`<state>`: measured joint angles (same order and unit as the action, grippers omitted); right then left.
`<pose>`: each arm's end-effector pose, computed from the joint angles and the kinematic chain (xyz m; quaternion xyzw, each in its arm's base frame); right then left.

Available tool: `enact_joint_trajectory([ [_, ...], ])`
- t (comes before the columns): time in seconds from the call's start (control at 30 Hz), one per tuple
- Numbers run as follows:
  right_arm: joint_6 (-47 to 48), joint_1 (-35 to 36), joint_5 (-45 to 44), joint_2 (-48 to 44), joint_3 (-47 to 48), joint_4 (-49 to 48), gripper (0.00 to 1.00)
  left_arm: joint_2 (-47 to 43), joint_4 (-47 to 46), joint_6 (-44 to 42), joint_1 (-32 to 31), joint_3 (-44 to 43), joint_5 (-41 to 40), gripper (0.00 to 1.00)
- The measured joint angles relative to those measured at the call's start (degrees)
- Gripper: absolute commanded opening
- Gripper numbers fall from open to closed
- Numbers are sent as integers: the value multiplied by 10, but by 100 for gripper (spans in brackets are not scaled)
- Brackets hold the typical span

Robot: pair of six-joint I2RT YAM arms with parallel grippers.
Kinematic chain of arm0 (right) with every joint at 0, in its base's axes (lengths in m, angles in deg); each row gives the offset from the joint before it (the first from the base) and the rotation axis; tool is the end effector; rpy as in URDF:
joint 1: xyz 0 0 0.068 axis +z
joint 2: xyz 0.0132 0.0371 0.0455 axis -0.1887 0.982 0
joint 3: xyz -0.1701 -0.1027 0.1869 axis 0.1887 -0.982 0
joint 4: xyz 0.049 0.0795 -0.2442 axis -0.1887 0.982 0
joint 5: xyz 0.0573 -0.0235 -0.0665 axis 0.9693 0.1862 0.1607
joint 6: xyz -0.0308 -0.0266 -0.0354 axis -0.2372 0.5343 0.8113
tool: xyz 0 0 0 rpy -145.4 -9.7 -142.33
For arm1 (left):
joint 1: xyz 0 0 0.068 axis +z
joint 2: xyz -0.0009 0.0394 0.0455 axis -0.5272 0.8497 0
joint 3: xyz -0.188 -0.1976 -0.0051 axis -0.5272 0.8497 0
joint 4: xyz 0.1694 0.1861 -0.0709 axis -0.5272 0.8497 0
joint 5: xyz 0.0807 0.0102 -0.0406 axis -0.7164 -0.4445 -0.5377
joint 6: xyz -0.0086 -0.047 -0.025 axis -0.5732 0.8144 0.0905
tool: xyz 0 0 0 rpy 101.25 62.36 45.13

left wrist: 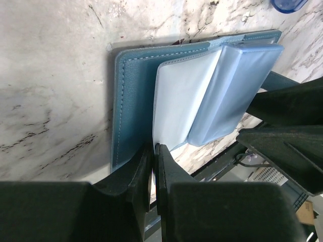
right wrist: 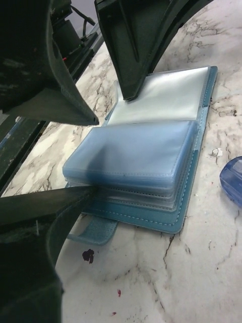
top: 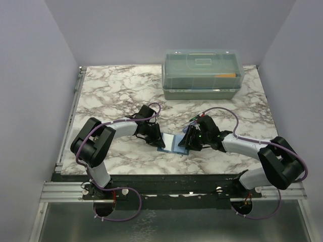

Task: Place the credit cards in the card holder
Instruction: Turn over the card slot in the card holder.

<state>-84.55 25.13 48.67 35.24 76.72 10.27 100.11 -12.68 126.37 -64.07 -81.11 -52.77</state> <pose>0.2012 0.1569 0.1500 0.0866 0.9283 0.3202 0.1682 0.2552 -0.1826 0.1346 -0.0181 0.9402 -0.3398 0.0171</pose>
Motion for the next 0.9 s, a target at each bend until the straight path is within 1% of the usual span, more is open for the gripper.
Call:
enact_joint_trajectory([
  [0.03, 1, 0, 2, 2, 0, -3, 50, 0, 0, 1, 0, 0, 0, 13],
  [0.3, 5, 0, 22, 3, 2, -16, 50, 0, -4, 5, 0, 2, 1, 13],
  [0.4, 7, 5, 34, 3, 12, -20, 54, 0, -5, 6, 0, 3, 2, 12],
  [0.6, 15, 30, 40, 4, 62, -25, 59, 0, -9, 6, 0, 5, 4, 11],
  [0.7, 19, 33, 44, 18, 75, -35, 62, 0, -9, 6, 0, 5, 5, 12],
  [0.8, 19, 33, 51, 57, 85, -56, 63, 0, -14, 5, 0, 7, 7, 15],
  [0.9, 19, 33, 54, 88, 87, -66, 62, -1, -17, 6, 0, 9, 9, 22],
])
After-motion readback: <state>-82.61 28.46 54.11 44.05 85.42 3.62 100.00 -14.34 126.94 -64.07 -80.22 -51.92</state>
